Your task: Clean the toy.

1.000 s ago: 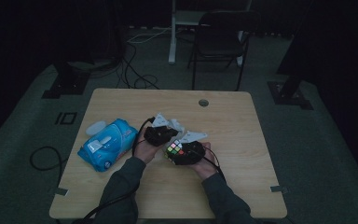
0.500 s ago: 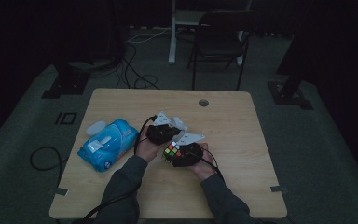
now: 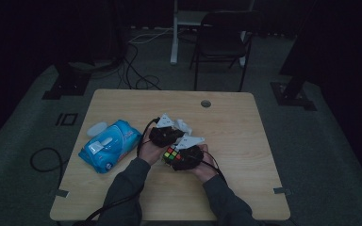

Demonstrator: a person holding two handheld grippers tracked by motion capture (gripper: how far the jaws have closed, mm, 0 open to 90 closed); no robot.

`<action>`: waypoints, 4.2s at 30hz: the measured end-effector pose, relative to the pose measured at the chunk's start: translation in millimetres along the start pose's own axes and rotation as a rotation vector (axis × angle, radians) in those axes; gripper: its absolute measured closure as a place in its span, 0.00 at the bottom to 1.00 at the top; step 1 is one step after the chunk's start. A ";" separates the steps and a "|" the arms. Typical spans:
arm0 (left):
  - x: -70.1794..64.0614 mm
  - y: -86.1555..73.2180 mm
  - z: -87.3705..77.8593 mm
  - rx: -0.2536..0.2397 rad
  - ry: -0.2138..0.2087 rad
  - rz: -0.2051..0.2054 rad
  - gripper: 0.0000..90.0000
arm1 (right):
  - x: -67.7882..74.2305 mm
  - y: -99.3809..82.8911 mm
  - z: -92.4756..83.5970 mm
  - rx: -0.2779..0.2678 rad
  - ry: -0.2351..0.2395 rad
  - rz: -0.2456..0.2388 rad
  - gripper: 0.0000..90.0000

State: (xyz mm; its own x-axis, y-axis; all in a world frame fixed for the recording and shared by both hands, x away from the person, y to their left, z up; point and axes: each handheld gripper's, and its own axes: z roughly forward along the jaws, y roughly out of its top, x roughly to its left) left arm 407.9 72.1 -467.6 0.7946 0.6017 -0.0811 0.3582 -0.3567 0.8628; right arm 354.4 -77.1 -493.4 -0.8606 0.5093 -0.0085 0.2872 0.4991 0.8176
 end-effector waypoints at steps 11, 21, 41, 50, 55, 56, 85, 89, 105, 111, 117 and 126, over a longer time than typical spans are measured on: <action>-2.8 -1.3 -4.2 -0.009 -0.019 -0.012 0.96 | -4.7 1.4 5.0 0.004 -0.009 -0.032 0.38; 0.6 -6.2 -2.4 0.020 -0.022 -0.025 0.95 | -5.0 1.5 0.8 0.008 -0.035 -0.062 0.38; 0.0 -4.0 -4.6 0.016 -0.044 -0.029 0.95 | -8.1 0.6 0.7 0.010 -0.052 -0.055 0.38; 8.0 -7.7 -11.2 0.019 -0.026 -0.043 0.95 | -12.2 -7.4 -9.6 0.024 -0.086 -0.067 0.38; 6.0 -6.9 -9.0 0.018 -0.038 -0.042 0.95 | -14.2 -10.0 -11.1 0.030 -0.090 -0.067 0.38; 5.2 -6.8 -8.2 0.017 -0.042 -0.045 0.95 | -13.8 -9.8 -10.8 0.028 -0.088 -0.068 0.38; 1.9 -5.0 -2.8 0.008 -0.097 -0.066 0.95 | -4.8 3.1 -4.4 -0.014 -0.060 -0.096 0.38; 1.1 -3.5 -3.8 0.007 -0.100 -0.065 0.95 | -5.3 3.7 -3.2 -0.013 -0.061 -0.097 0.38; -0.3 1.7 -8.6 -0.013 -0.121 -0.069 0.94 | -10.4 -0.9 -0.4 0.005 -0.076 -0.083 0.38; 0.7 0.1 -7.3 -0.008 -0.115 -0.075 0.94 | -8.2 1.0 -3.7 -0.010 -0.073 -0.088 0.38; 1.6 -1.1 -7.8 -0.015 -0.118 -0.087 0.94 | -7.9 2.0 -3.9 -0.014 -0.067 -0.087 0.38; 6.5 -1.4 -13.7 -0.029 -0.085 -0.092 0.94 | -14.8 -4.5 -2.3 0.003 -0.092 -0.064 0.38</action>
State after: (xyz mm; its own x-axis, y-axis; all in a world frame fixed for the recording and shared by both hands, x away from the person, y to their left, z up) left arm 405.8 86.3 -462.5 0.7981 0.5680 -0.2014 0.4182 -0.2815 0.8636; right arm 364.9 -88.5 -495.6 -0.8351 0.5382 -0.1137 0.2342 0.5348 0.8118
